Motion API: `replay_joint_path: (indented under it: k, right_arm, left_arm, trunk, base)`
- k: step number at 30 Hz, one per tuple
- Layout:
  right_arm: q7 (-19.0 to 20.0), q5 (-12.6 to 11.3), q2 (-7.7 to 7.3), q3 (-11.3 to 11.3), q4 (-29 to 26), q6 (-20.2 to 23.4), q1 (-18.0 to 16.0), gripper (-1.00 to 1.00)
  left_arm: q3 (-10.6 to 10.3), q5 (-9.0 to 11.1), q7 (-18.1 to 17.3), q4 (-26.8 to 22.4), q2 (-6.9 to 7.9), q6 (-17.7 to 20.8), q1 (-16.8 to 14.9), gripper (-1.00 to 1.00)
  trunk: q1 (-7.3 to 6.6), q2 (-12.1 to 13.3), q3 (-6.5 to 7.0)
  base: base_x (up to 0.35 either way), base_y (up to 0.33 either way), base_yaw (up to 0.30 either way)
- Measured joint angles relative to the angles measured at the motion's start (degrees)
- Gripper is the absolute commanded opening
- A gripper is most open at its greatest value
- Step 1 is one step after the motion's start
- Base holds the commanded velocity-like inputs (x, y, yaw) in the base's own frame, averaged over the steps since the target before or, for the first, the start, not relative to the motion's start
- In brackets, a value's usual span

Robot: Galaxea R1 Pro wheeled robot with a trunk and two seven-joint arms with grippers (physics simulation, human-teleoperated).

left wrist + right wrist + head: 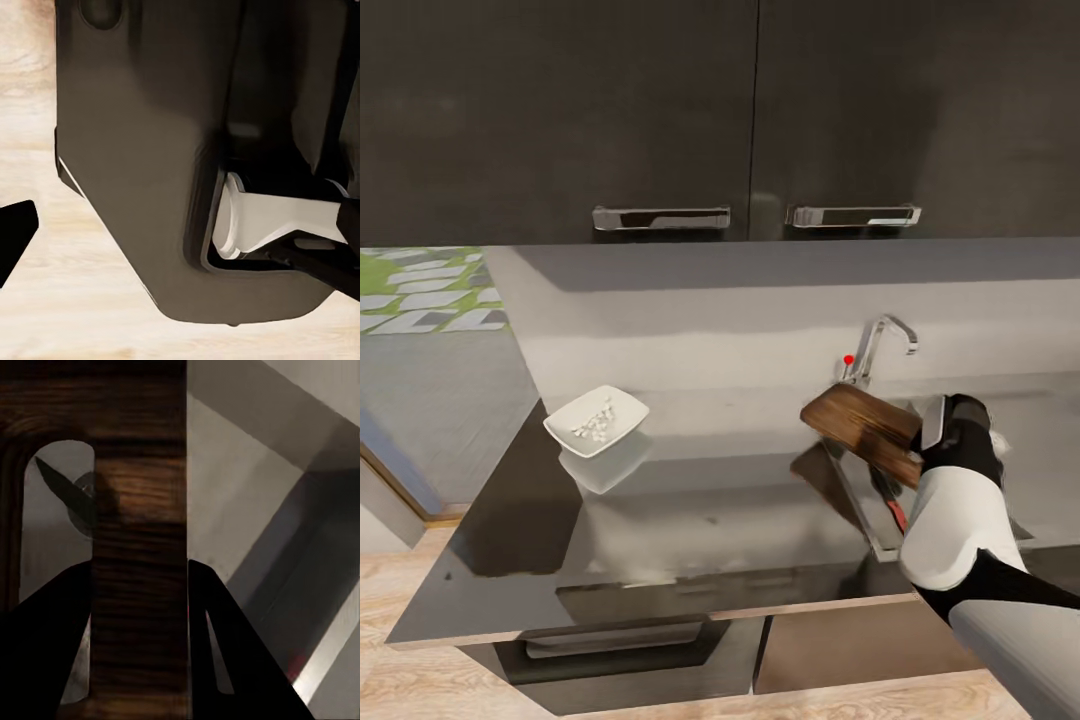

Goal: In the kitchen, take the Vidalia onion out of the sink, dice it on the chopping board with the paring knife, put the diced onion into the bowl on the countertop, then place both the paring knife and the chopping board into the sink.

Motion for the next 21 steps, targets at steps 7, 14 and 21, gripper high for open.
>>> replay_joint_path:
  k: [7, 14, 21]
  right_arm:
    - [-12.7, -14.9, 1.39, -0.7, 48.0, -55.5, -14.7, -1.0]
    - [-22.6, -15.0, -1.59, -1.9, 47.7, -55.9, -12.4, -1.0]
    - [-23.4, -14.9, -9.05, -2.1, 48.7, -55.6, -12.1, -1.0]
  left_arm:
    - [0.0, 0.0, 0.1, -0.1, 0.34, 0.0, 0.0, 1.0]
    - [0.0, 0.0, 0.2, -0.1, 0.54, -0.2, 0.0, 1.0]
    - [0.0, 0.0, 0.1, -0.2, 0.53, -0.2, 0.0, 1.0]
  trunk:
    - [-0.01, 0.0, 0.01]
    - [0.0, 0.0, -0.01]
    - [0.03, 0.0, -0.01]
  base:
    - [0.0, 0.0, 0.0]
    - [-0.077, -0.068, 0.0]
    - [-0.077, -0.078, 0.0]
